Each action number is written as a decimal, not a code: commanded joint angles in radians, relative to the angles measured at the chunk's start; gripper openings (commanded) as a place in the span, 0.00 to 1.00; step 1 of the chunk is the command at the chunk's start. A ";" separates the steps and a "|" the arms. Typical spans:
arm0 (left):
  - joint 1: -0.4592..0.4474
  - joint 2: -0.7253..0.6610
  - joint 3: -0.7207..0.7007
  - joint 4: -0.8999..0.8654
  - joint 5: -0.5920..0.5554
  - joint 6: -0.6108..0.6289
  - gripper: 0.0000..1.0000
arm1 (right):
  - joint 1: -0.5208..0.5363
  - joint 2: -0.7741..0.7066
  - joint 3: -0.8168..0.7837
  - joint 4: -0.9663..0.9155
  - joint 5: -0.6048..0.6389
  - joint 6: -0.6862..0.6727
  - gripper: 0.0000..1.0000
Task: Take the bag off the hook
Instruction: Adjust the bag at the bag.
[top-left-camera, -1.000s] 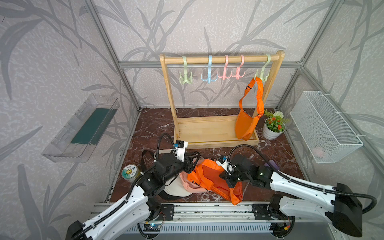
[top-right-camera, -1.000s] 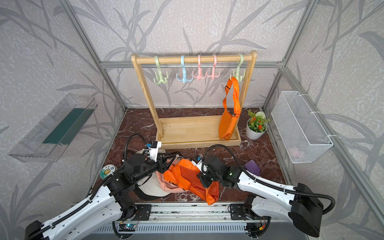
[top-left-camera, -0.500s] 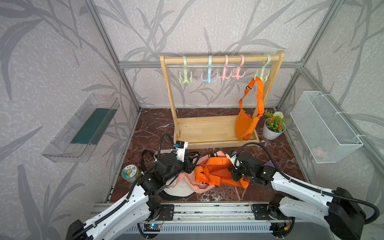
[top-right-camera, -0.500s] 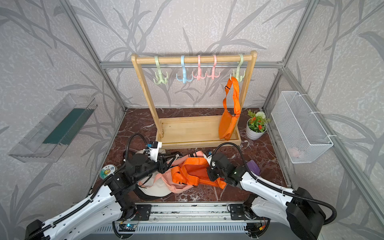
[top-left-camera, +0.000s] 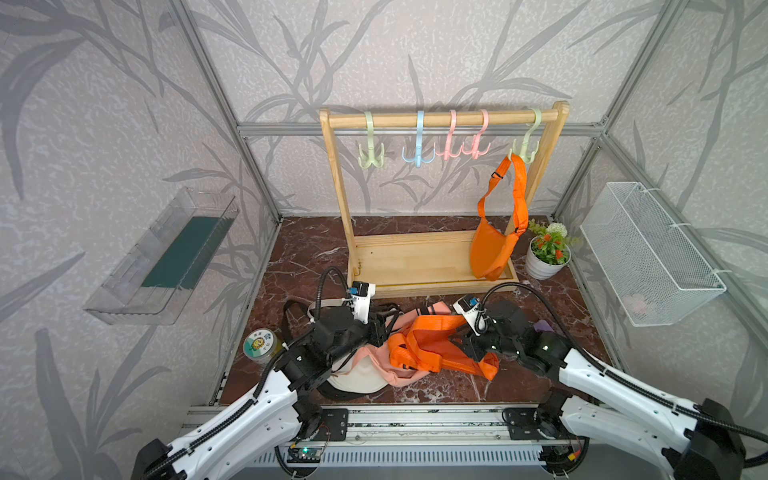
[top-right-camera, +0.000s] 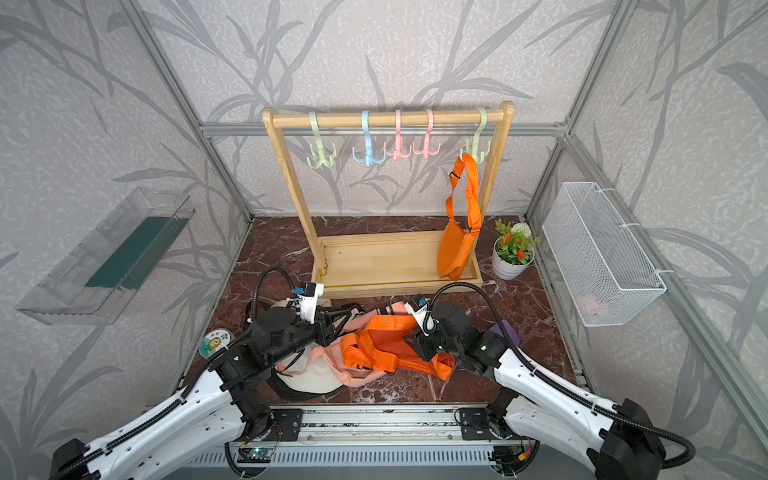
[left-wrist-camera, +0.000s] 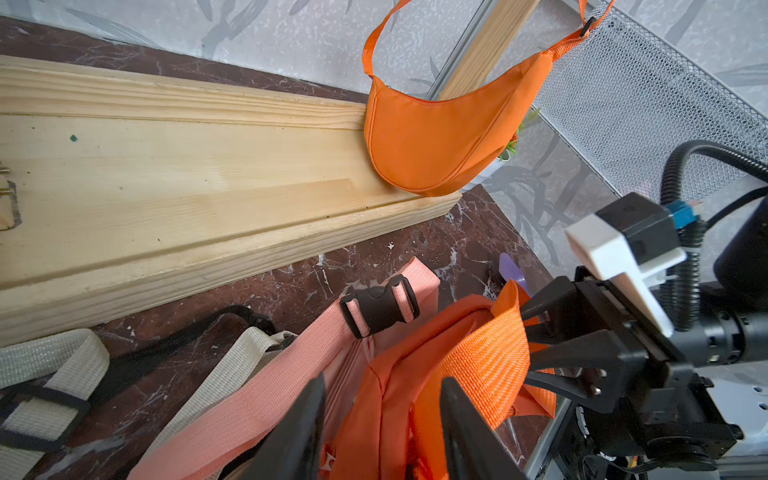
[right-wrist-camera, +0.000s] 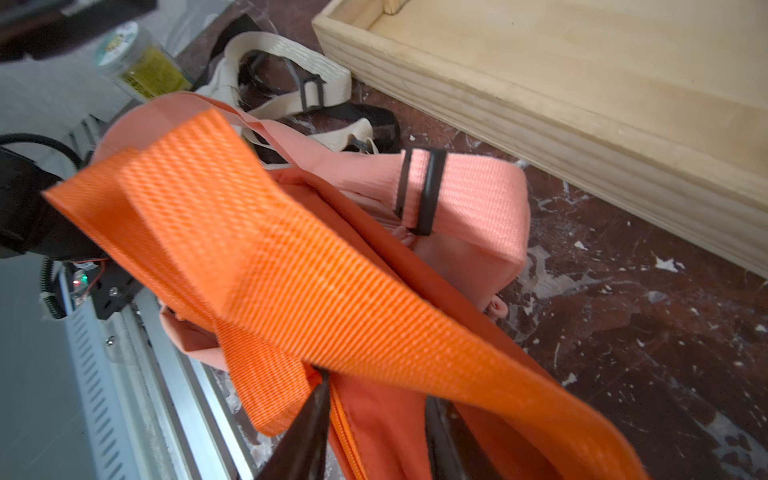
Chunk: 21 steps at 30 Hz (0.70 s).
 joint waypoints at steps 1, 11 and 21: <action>-0.002 0.006 0.027 0.020 -0.023 0.015 0.47 | -0.005 -0.054 0.027 -0.062 -0.065 0.029 0.41; -0.002 0.073 0.084 0.068 -0.013 0.056 0.47 | -0.005 -0.155 0.089 -0.111 -0.122 0.059 0.41; -0.002 0.326 0.309 0.234 -0.100 0.125 0.49 | -0.005 -0.135 0.282 -0.177 0.261 0.094 0.41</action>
